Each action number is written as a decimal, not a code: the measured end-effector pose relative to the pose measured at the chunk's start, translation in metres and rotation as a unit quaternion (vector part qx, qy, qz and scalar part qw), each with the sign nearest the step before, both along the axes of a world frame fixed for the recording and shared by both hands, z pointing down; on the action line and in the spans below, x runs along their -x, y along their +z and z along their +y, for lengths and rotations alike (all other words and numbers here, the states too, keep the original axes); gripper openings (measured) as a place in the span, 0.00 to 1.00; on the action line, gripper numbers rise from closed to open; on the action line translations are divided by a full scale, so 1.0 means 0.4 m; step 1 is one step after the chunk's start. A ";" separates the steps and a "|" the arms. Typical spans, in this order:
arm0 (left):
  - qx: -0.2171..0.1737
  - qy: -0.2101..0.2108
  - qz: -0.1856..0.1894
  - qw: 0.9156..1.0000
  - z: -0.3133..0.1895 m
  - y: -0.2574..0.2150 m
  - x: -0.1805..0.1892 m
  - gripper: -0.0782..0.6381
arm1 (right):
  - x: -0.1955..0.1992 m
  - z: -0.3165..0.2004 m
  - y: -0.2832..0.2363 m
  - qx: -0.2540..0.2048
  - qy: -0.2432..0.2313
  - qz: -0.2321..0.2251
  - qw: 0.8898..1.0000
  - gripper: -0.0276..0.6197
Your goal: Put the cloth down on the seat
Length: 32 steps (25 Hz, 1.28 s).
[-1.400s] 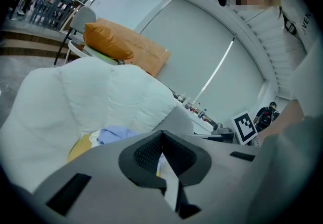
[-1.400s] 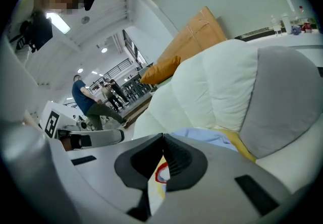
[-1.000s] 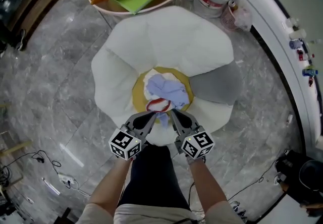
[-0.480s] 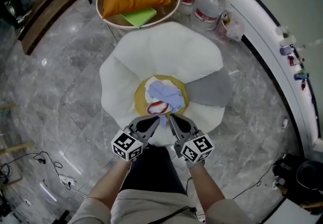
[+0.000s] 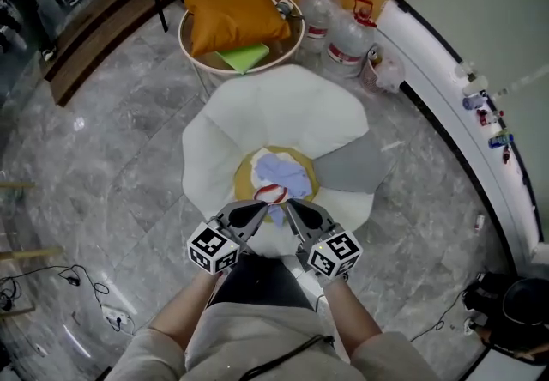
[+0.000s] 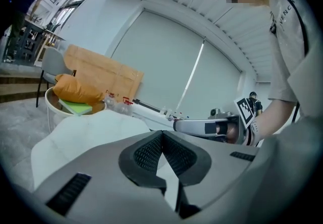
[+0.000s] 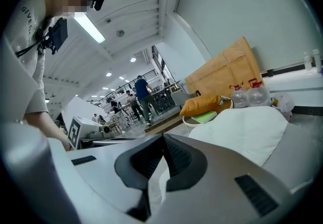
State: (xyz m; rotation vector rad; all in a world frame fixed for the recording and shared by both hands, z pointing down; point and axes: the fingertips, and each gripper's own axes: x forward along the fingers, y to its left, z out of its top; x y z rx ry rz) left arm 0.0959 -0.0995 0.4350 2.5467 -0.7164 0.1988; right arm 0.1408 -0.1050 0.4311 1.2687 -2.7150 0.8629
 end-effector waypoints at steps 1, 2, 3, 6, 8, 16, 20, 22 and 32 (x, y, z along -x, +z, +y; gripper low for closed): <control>-0.004 0.000 0.000 1.000 0.007 -0.020 0.005 0.13 | 0.002 0.008 -0.020 -0.001 -0.001 0.000 1.000 0.07; -0.008 0.000 0.000 1.000 0.011 -0.042 0.010 0.13 | 0.004 0.015 -0.039 -0.003 -0.003 0.000 1.000 0.07; -0.012 -0.003 0.001 1.000 0.014 -0.063 0.016 0.13 | 0.006 0.020 -0.058 -0.004 -0.004 0.000 1.000 0.07; -0.019 -0.016 0.005 1.000 0.025 -0.117 0.037 0.13 | 0.016 0.034 -0.110 -0.010 -0.011 0.001 1.000 0.07; -0.019 -0.024 0.007 1.000 0.040 -0.144 0.050 0.13 | 0.025 0.047 -0.143 -0.017 -0.015 -0.001 1.000 0.07; -0.043 -0.017 0.003 0.999 0.099 -0.248 0.055 0.13 | 0.039 0.080 -0.282 -0.043 -0.021 -0.036 0.998 0.07; -0.069 -0.015 0.010 0.997 0.107 -0.309 0.053 0.13 | 0.042 0.101 -0.342 -0.059 -0.030 -0.045 0.997 0.07; -0.081 -0.010 0.014 0.997 0.113 -0.341 0.047 0.13 | 0.037 0.113 -0.371 -0.064 -0.025 -0.060 0.996 0.07; -0.099 0.003 0.054 0.994 0.148 -0.468 0.037 0.13 | 0.085 0.172 -0.465 -0.097 -0.073 -0.050 0.991 0.07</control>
